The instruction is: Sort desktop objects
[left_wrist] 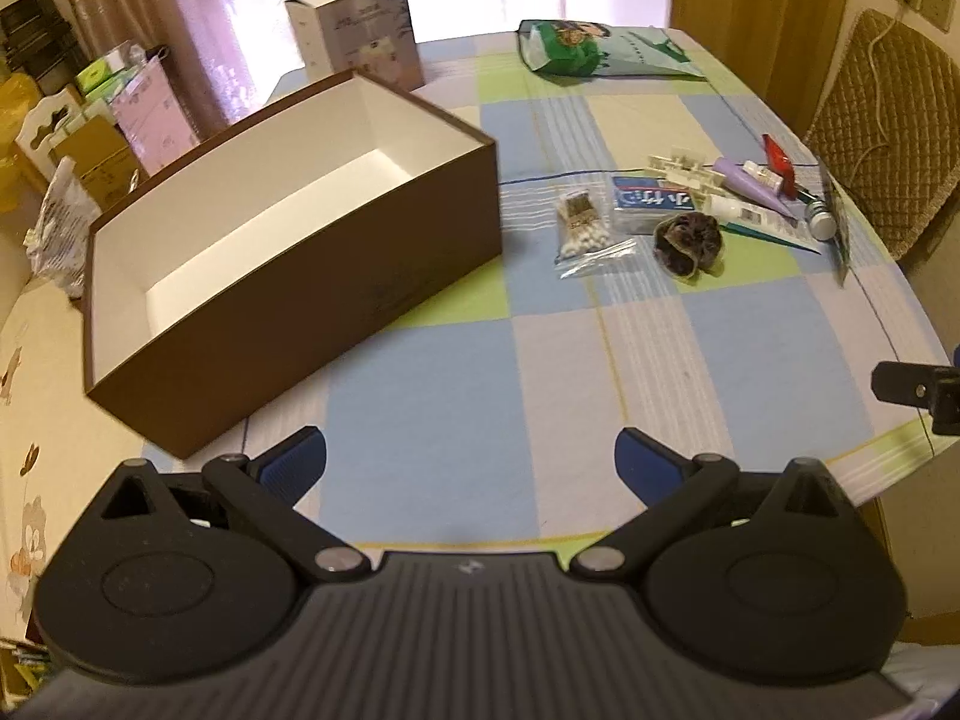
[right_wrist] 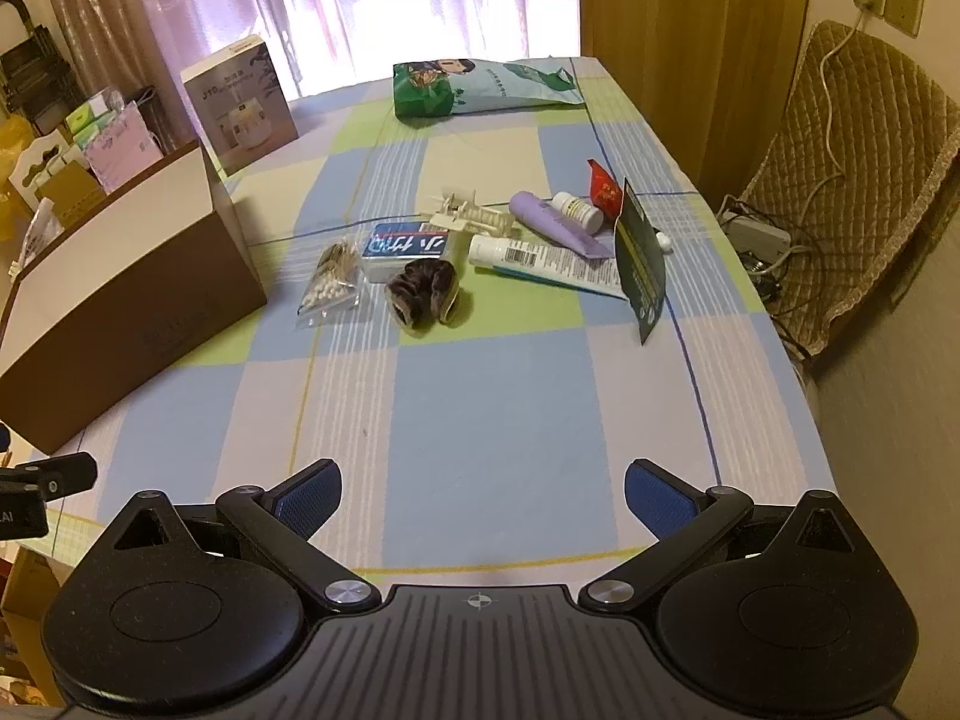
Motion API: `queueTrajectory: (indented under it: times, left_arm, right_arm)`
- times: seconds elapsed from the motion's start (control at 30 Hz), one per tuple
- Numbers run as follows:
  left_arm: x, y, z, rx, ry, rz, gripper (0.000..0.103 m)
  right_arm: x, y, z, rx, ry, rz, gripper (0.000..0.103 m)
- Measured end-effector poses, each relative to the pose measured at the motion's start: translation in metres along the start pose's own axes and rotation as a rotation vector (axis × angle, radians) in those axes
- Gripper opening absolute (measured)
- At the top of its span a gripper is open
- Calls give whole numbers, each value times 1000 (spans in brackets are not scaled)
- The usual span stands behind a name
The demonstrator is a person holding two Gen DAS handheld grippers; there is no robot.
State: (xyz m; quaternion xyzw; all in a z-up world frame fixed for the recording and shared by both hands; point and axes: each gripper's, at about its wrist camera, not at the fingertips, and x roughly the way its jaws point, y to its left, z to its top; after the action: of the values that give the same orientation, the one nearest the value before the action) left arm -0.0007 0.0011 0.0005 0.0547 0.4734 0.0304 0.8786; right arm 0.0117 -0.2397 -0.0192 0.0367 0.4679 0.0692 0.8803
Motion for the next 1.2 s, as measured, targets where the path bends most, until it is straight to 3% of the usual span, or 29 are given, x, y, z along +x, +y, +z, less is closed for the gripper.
queueTrajectory:
  times: [0.1, 0.23, 0.4, 1.2]
  left_arm:
    - [-4, 7, -3, -13, -3, 8, 101]
    - [-9, 16, -6, -31, -8, 20, 101]
    - [-16, 24, -12, -48, -9, 38, 102]
    - [-27, 28, -25, -56, -7, 49, 102]
  right_arm:
    - [-1, 0, 1, -2, 0, -5, 103]
    - [-13, 9, -12, -25, -62, -25, 103]
    - [-13, 19, -1, -23, -15, -23, 103]
    - [-22, 23, -10, -30, -18, -15, 103]
